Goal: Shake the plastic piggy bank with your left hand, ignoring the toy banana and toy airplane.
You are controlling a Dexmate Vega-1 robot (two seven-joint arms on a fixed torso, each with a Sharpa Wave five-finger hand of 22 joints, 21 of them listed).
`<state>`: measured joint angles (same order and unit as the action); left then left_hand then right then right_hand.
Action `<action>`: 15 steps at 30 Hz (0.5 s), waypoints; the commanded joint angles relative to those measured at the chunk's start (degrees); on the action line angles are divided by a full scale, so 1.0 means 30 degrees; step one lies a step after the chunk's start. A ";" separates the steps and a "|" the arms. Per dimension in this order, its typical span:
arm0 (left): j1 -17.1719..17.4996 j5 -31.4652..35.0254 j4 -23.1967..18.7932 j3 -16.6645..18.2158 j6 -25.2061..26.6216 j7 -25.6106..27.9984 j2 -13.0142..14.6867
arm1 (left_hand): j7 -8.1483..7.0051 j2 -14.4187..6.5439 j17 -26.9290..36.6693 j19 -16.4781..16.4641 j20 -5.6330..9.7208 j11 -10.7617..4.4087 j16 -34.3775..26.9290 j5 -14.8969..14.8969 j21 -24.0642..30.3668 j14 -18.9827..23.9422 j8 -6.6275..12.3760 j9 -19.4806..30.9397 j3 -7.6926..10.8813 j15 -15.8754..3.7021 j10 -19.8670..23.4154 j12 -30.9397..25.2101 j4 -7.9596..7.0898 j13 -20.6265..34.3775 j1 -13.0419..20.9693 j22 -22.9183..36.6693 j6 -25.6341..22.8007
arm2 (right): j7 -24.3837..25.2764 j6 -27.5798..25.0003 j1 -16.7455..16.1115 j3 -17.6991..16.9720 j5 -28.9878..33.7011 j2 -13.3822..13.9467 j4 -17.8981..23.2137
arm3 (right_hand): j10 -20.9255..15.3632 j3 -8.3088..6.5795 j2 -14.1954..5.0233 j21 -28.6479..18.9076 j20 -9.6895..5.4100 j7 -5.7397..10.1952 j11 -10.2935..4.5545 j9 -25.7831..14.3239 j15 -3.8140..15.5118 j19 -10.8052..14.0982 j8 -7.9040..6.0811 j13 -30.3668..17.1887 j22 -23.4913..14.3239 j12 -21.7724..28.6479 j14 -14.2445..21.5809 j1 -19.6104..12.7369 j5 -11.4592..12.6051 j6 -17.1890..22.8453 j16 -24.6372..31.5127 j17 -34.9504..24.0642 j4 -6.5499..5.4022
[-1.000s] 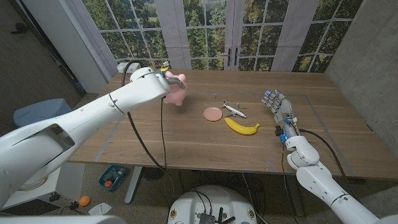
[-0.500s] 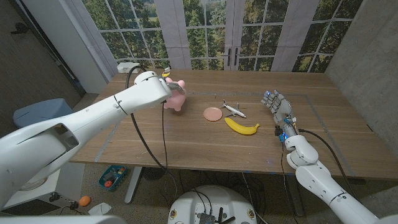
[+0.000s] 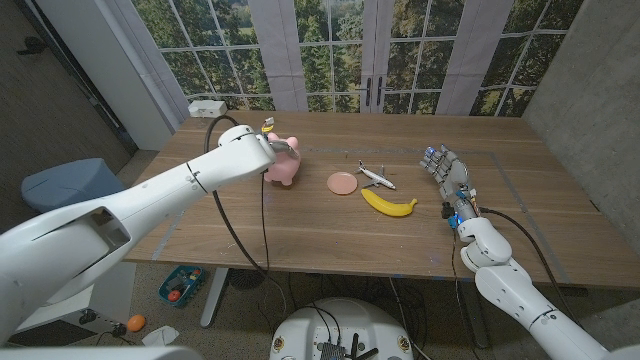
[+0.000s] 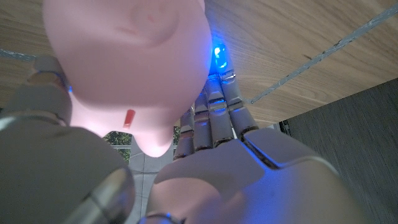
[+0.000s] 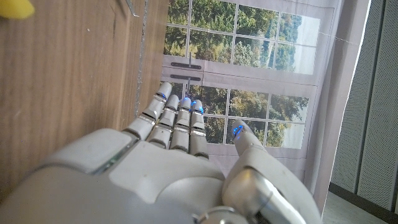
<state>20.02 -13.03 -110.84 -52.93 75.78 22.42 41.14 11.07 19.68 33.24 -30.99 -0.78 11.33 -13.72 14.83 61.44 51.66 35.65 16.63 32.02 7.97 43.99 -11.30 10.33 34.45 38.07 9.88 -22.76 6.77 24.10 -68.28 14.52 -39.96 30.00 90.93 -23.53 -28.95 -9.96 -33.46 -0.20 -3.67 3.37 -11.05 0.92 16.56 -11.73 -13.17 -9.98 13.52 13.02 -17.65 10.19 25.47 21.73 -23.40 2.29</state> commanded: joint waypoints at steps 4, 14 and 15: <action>-0.0169 0.0732 -0.0243 -0.0211 0.0749 -0.1283 0.0100 | -0.3089 -0.7408 -0.1096 0.1950 0.1359 -0.6433 0.0835 0.0497 -0.0565 0.2864 -0.0508 -0.0417 -0.1086 -0.6952 0.4198 0.0473 -0.0620 0.0710 0.5852 0.0026 -0.3576 | 0.0050 0.0216 -0.0303 -0.0054 0.0064 0.0044 0.0236 | -0.0099 -0.0086 -0.0103 0.0032 -0.0062 0.0039 -0.0041 -0.0069 -0.0042 0.0169 0.0072 -0.0099 -0.0082 -0.0066 0.0102 0.0042 0.0114 0.0116 0.0012 -0.0059 -0.0008; -0.2189 -0.1911 -0.0408 -0.2142 0.1401 -0.0782 0.0896 | -0.3173 -0.4941 -0.4299 0.4081 0.0306 -0.5227 0.1251 -0.1338 -0.2455 -0.3307 -0.3842 -0.1632 -0.2604 -0.5209 -0.1818 0.0511 -0.0822 -0.1604 0.1085 0.0041 -0.0171 | 0.0128 0.0303 -0.0542 -0.0105 0.0139 0.0101 0.0450 | -0.0090 -0.0068 -0.0079 0.0059 -0.0038 0.0048 0.0009 -0.0068 -0.0067 0.0184 0.0071 -0.0098 -0.0083 -0.0072 0.0111 0.0056 0.0110 0.0112 0.0002 -0.0054 -0.0006; -0.2639 -0.2893 -0.0367 -0.2545 0.1401 -0.0183 0.1052 | -0.3131 -0.4821 -0.4541 0.4258 0.0151 -0.5098 0.1199 -0.1399 -0.2649 -0.3804 -0.4162 -0.1690 -0.2718 -0.4961 -0.2474 0.0497 -0.0819 -0.1803 0.0800 0.0042 0.0218 | 0.0131 0.0307 -0.0553 -0.0104 0.0147 0.0104 0.0462 | -0.0085 -0.0067 -0.0077 0.0061 -0.0033 0.0039 0.0035 -0.0068 -0.0049 0.0186 0.0070 -0.0098 -0.0083 -0.0074 0.0119 0.0057 0.0109 0.0115 0.0004 -0.0054 -0.0006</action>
<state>18.19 -11.89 -111.59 -54.79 78.44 18.68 41.86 4.37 14.60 21.35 -19.86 0.59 0.13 -9.92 11.26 54.90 43.72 25.44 11.98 24.75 -4.19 36.10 -9.97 7.85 30.38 33.00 9.74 -22.25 6.88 24.65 -69.29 14.35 -39.83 30.13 91.70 -23.53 -28.95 -9.97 -33.46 -0.20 -3.67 3.37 -11.05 0.92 16.56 -11.73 -13.17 -9.98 13.52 13.01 -17.65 10.19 25.47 21.73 -23.40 2.29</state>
